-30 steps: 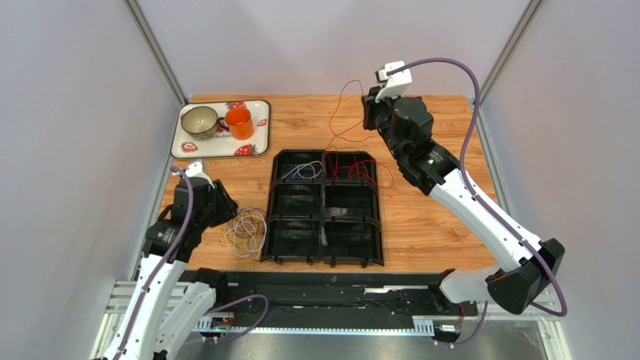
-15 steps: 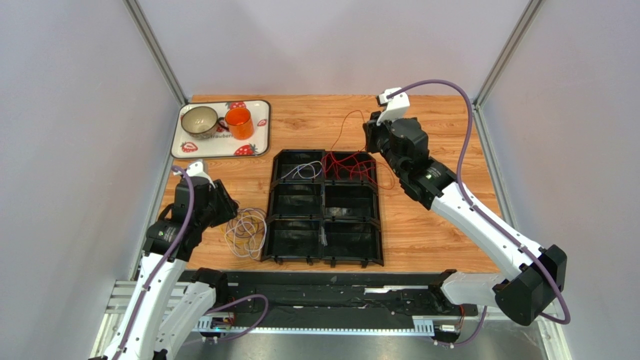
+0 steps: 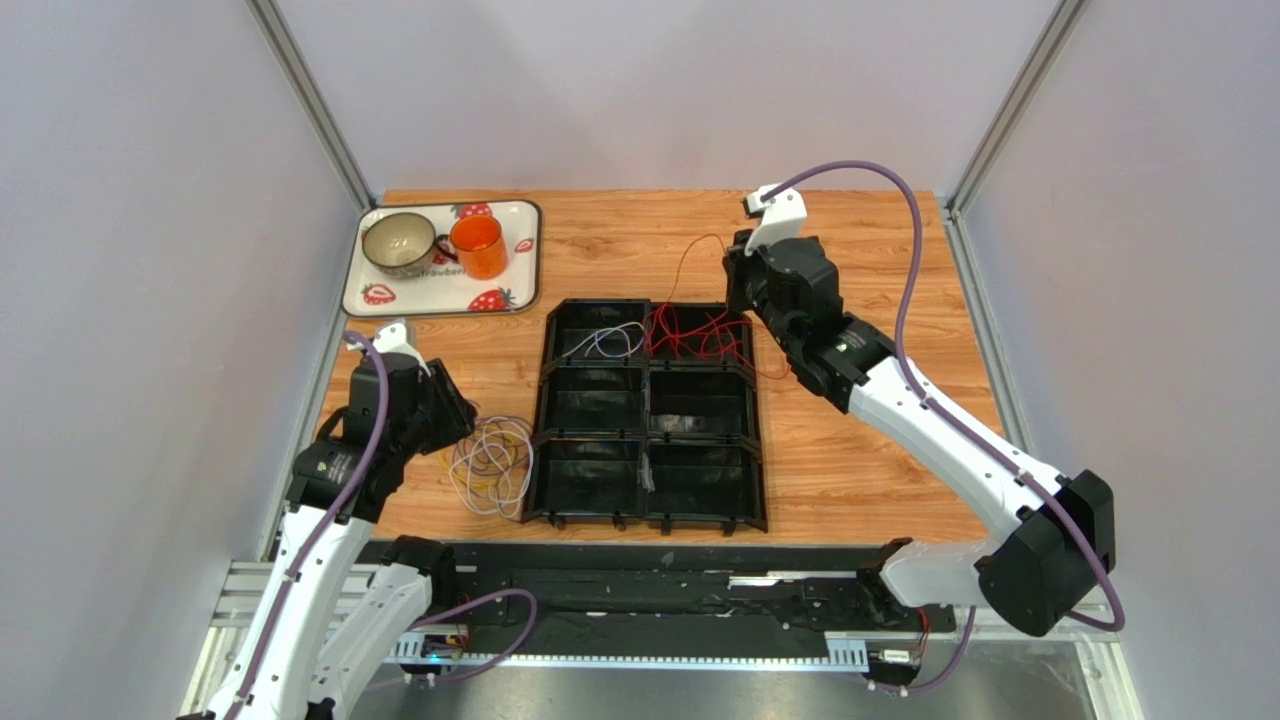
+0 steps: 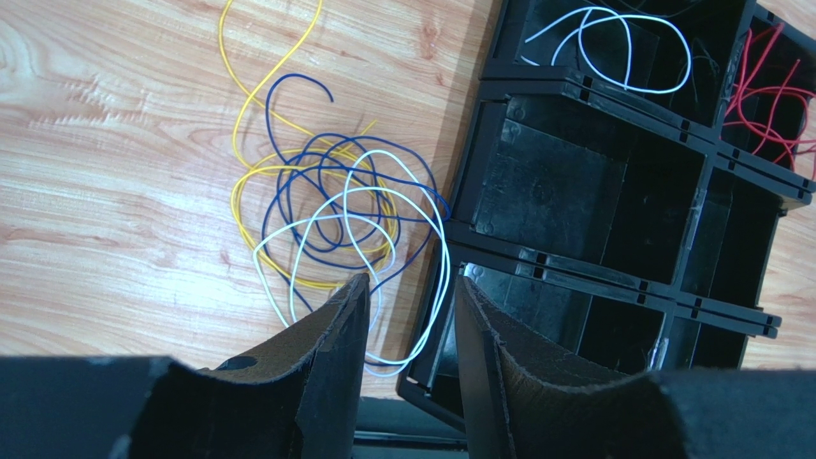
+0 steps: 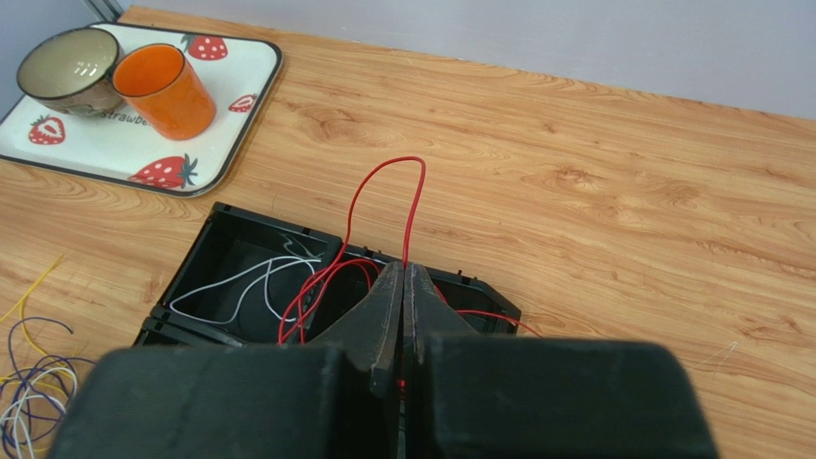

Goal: Untangle the cables

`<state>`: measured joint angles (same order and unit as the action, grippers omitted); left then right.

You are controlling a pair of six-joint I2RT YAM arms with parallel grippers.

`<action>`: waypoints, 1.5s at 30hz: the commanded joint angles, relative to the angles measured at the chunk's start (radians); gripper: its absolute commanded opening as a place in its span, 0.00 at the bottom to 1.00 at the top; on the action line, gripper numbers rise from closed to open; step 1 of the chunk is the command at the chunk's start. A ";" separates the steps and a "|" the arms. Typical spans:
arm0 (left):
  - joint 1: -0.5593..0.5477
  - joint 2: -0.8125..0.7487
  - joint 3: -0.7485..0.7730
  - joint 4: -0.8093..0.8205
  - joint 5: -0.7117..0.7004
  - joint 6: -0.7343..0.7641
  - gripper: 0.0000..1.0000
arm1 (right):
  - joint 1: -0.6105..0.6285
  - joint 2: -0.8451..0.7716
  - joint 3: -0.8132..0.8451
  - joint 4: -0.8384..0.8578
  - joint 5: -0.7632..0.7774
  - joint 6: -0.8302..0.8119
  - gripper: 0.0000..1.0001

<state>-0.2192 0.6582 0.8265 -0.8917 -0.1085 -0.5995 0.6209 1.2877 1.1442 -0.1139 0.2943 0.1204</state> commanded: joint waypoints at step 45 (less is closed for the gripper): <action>0.006 0.027 0.014 0.023 0.016 0.017 0.46 | -0.112 0.251 -0.144 0.149 0.039 0.202 0.00</action>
<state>-0.2192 0.6868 0.8265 -0.8921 -0.1051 -0.5991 0.5125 1.5917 1.0241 -0.0460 0.3553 0.2886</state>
